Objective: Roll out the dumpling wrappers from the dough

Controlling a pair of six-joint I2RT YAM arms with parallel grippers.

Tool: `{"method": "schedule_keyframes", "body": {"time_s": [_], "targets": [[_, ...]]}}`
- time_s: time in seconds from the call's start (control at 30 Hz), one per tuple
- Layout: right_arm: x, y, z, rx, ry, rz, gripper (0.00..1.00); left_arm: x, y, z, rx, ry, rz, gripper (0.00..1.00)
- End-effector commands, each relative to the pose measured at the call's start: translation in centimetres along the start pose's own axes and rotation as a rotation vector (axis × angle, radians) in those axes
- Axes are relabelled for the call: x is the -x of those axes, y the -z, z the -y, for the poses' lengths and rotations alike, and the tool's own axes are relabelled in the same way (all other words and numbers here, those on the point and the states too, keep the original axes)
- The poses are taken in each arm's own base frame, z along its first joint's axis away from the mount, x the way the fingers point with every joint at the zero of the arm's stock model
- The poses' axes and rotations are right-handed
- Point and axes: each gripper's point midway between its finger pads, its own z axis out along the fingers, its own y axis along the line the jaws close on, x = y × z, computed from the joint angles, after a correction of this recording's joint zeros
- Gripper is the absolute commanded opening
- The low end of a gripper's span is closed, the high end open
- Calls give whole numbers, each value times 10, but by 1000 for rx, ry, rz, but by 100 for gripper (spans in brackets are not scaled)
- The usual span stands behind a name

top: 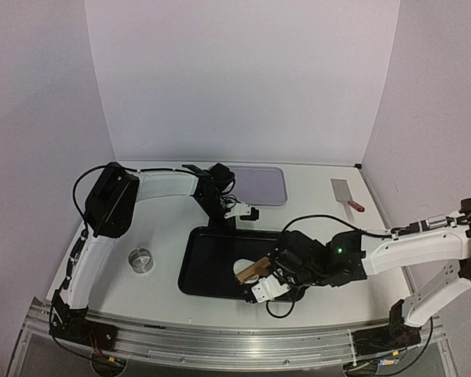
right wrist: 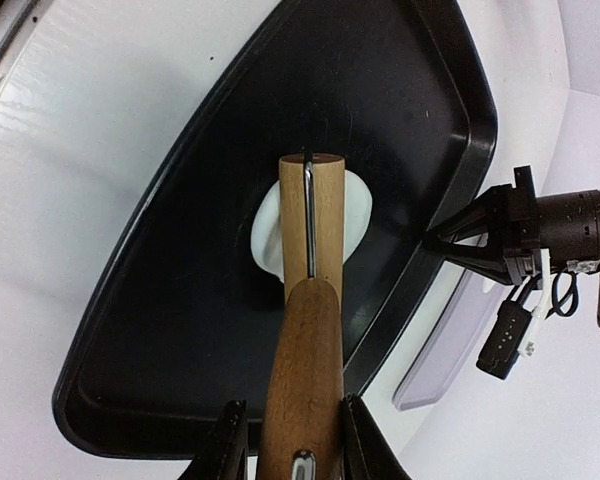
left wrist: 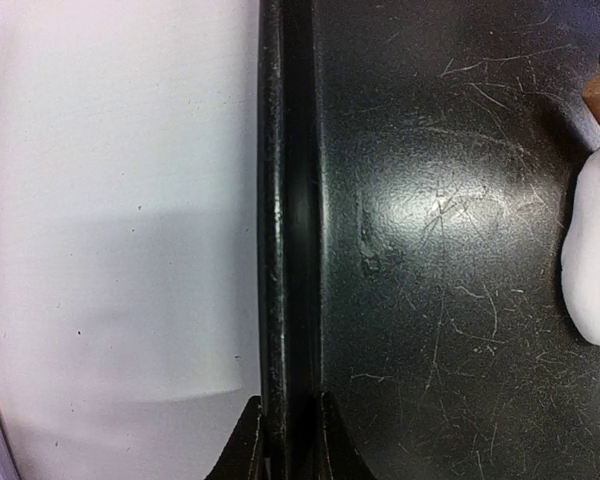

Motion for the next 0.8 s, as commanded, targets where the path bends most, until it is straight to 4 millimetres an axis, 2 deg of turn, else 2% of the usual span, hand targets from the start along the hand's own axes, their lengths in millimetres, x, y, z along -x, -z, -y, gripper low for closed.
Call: {"method": "schedule_keyframes", "body": {"time_s": [0.0, 0.1, 0.2, 0.3, 0.53, 0.7, 0.77], "targets": [[-11, -31, -59, 291, 46, -44, 0, -35, -34, 5, -9, -62, -126, 0], [-3, -43, -41, 258, 30, -26, 0, -35, -33, 6, -11, -68, -124, 0], [-3, -47, -39, 256, 6, -33, 0, -33, -33, 8, -17, -75, -120, 0], [-9, -40, -48, 262, -40, -46, 0, -31, -32, 9, -23, -76, -111, 0], [-33, -10, -87, 343, -24, -107, 0, -33, -33, 10, -25, -80, -116, 0], [-31, -20, -100, 408, 21, -109, 0, -33, -34, 9, -23, -78, -115, 0], [-23, -31, -92, 391, 39, -98, 0, -34, -34, 9, -22, -74, -115, 0]]}}
